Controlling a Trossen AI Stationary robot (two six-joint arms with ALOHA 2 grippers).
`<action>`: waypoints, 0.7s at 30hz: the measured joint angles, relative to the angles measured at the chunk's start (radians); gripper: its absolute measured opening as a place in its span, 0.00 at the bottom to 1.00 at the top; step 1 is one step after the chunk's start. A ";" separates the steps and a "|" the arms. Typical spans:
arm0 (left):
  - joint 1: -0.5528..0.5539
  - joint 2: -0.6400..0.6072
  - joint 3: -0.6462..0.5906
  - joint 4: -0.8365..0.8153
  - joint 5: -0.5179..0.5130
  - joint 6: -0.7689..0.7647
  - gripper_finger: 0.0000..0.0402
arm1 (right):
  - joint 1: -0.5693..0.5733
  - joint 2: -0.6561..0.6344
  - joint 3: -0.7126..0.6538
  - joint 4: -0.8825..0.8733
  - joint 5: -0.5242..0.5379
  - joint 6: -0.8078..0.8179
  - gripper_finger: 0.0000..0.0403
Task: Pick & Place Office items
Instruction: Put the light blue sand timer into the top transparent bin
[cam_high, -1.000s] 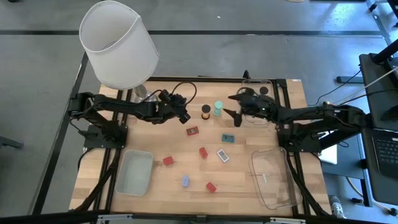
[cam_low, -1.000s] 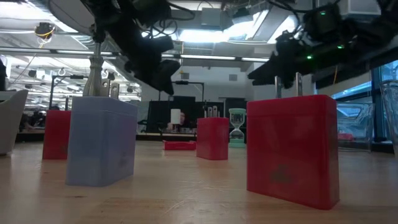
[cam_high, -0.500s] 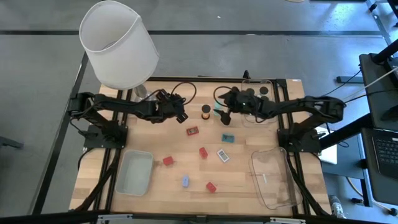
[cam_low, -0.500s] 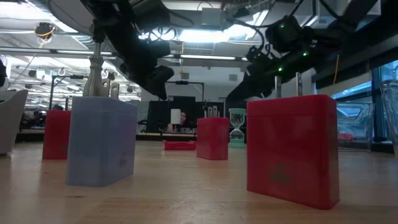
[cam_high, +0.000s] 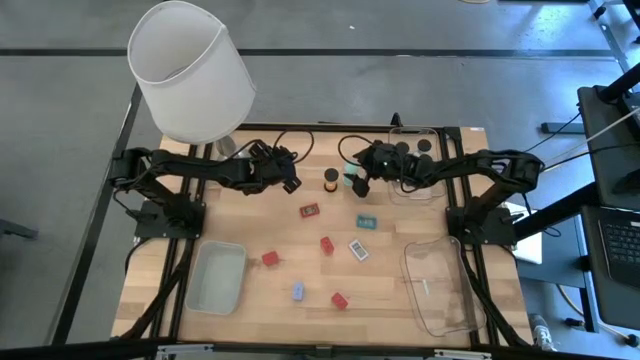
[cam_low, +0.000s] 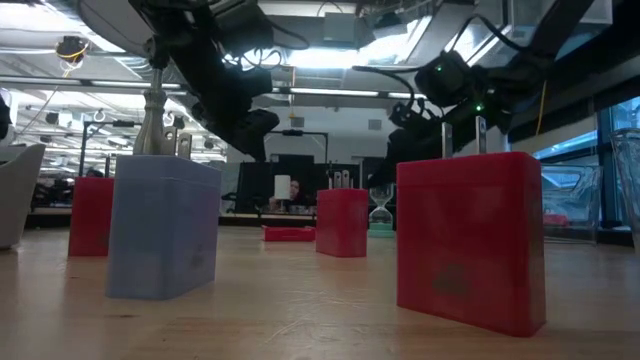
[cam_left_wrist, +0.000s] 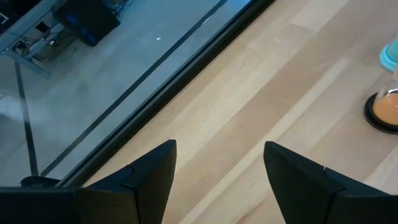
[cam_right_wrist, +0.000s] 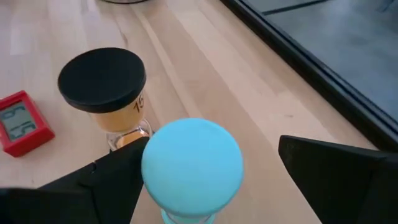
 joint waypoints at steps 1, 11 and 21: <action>0.000 0.000 0.000 0.000 0.000 0.000 0.60 | 0.000 0.002 0.000 -0.001 0.000 0.004 0.89; 0.005 0.000 0.000 0.000 -0.025 -0.015 0.60 | 0.000 0.005 0.000 -0.001 0.000 0.053 0.70; 0.005 0.000 0.000 0.000 -0.025 -0.024 0.60 | 0.000 0.001 0.000 -0.001 0.000 0.091 0.50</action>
